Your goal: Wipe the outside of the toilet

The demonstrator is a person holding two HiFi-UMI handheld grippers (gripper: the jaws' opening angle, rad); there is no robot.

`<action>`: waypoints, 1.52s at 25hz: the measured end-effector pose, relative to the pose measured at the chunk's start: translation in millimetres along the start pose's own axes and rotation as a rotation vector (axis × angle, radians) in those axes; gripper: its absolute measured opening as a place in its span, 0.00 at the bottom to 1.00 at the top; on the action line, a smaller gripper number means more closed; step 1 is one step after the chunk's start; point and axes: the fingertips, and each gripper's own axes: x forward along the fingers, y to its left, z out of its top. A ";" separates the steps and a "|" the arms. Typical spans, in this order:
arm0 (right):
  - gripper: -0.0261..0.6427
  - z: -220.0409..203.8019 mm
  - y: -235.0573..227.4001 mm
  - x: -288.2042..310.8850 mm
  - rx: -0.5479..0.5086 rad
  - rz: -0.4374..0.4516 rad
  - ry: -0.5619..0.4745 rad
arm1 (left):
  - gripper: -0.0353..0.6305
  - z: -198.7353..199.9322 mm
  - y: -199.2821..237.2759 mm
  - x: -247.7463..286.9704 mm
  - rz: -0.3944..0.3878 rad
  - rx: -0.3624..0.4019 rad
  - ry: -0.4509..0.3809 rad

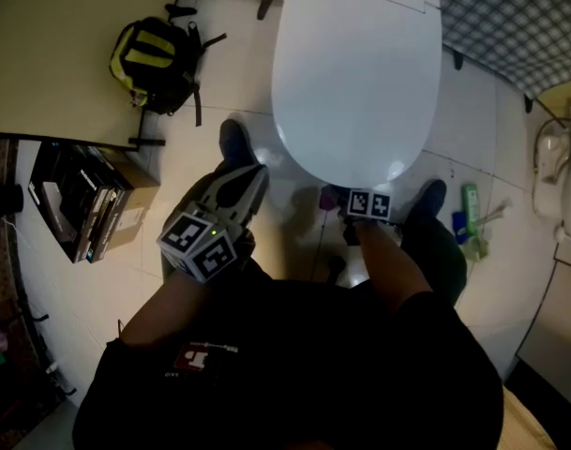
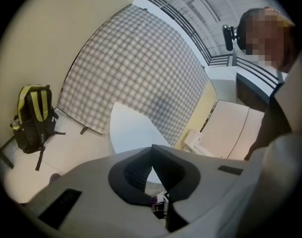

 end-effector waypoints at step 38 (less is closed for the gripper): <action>0.17 14.5 72.0 -94.0 -0.393 0.047 -0.043 | 0.05 10.0 -43.5 -47.8 -0.072 0.041 -0.129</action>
